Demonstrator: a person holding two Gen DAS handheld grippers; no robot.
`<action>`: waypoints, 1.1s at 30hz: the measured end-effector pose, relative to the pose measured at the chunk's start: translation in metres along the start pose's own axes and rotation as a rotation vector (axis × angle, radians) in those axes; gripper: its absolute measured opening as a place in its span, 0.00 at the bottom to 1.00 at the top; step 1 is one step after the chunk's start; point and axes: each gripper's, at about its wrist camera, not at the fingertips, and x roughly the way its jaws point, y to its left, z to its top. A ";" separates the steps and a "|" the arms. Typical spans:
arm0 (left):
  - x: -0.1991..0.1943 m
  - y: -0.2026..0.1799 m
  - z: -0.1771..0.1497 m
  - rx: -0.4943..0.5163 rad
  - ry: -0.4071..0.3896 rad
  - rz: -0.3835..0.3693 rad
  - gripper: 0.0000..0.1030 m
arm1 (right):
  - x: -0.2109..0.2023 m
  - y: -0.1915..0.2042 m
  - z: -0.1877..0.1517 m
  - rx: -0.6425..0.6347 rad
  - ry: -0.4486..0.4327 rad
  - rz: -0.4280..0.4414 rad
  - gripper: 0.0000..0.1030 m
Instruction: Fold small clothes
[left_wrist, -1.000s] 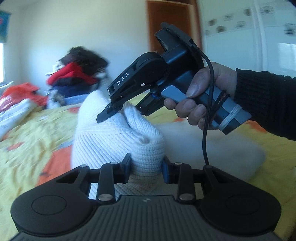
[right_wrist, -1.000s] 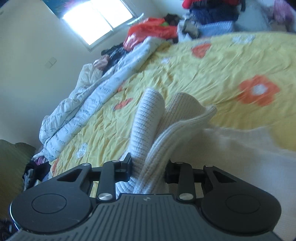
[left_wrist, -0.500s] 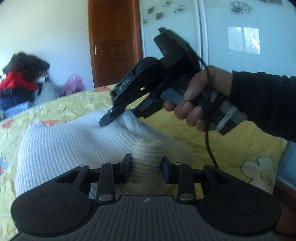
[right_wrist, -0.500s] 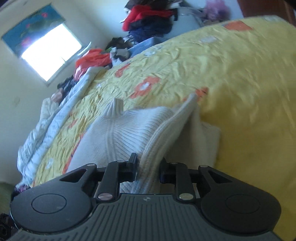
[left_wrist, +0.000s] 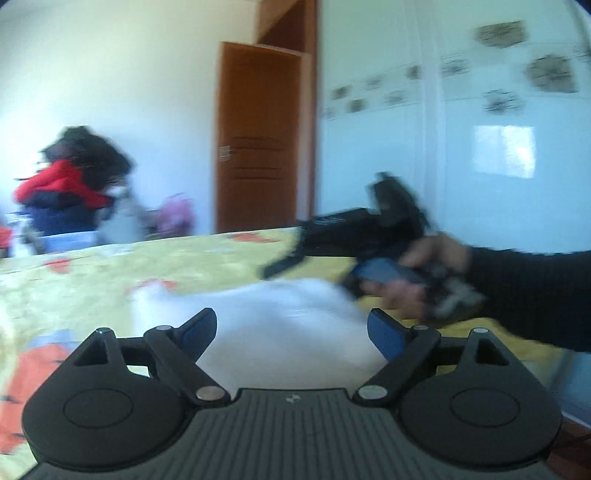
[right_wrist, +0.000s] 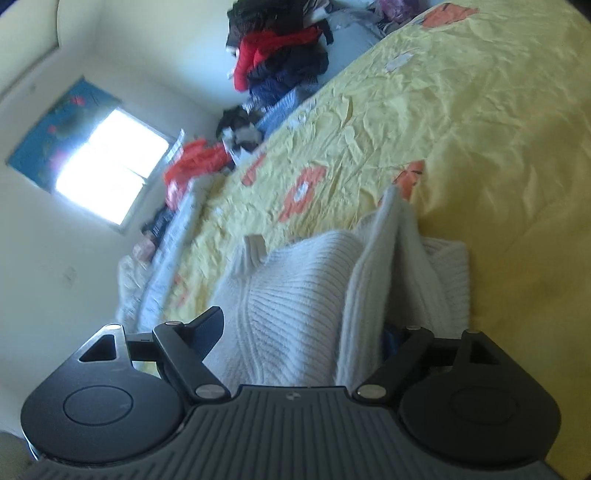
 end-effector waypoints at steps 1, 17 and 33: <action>0.006 0.008 0.000 -0.014 0.024 0.038 0.87 | 0.008 0.004 0.001 -0.026 0.011 -0.017 0.78; 0.057 0.010 -0.012 -0.083 0.184 0.040 0.85 | -0.021 -0.015 -0.012 -0.076 -0.038 -0.056 0.31; 0.105 0.160 -0.026 -0.920 0.327 -0.165 0.87 | -0.048 -0.027 -0.010 -0.050 -0.151 -0.227 0.91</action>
